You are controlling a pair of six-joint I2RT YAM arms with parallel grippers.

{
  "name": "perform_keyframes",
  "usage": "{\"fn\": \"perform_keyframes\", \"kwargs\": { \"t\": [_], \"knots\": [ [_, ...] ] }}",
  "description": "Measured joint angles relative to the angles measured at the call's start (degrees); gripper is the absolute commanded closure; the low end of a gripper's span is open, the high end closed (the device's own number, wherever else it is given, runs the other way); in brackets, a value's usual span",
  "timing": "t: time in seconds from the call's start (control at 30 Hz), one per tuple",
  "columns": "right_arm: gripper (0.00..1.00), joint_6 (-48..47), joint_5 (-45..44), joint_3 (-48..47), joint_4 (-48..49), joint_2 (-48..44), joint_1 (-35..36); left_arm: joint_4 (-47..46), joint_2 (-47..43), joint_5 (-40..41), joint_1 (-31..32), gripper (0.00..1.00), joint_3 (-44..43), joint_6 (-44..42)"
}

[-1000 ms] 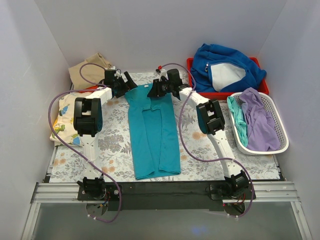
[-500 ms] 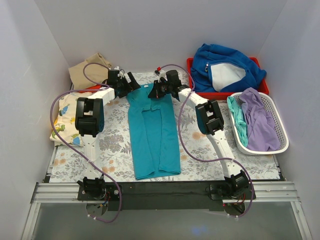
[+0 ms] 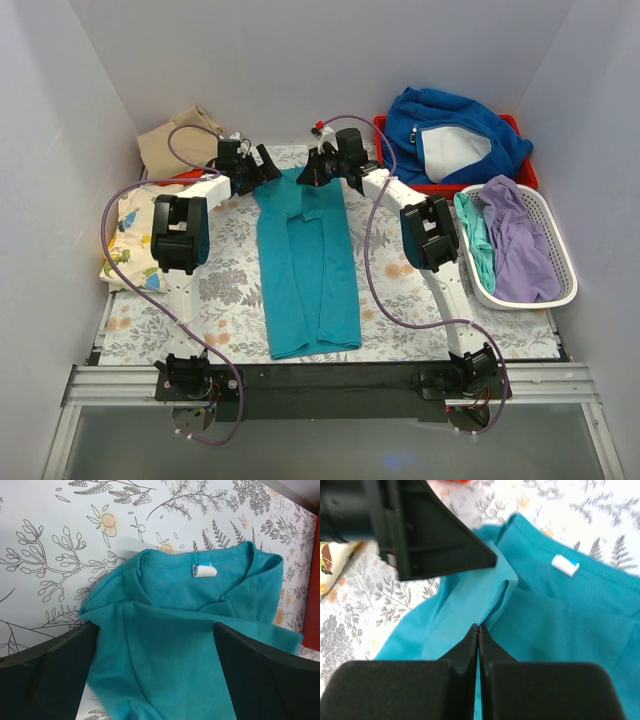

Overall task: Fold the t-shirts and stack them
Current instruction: Fold the tshirt

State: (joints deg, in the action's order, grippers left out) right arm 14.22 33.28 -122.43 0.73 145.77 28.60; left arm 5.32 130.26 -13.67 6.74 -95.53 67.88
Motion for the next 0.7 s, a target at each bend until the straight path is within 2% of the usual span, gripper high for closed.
{"fn": "perform_keyframes", "kwargs": {
  "t": [0.4, 0.7],
  "knots": [
    [0.99, -3.34, -5.99, 10.69, 1.09, -7.37, -0.02, 2.21, 0.04, 4.15, 0.28, 0.02, -1.27, -1.81],
    [0.99, -5.31, -10.75, 19.98, 0.24, -11.23, -0.02, 4.96, 2.64, 5.55, -0.20, 0.02, -6.29, -3.41]
  ]
}}
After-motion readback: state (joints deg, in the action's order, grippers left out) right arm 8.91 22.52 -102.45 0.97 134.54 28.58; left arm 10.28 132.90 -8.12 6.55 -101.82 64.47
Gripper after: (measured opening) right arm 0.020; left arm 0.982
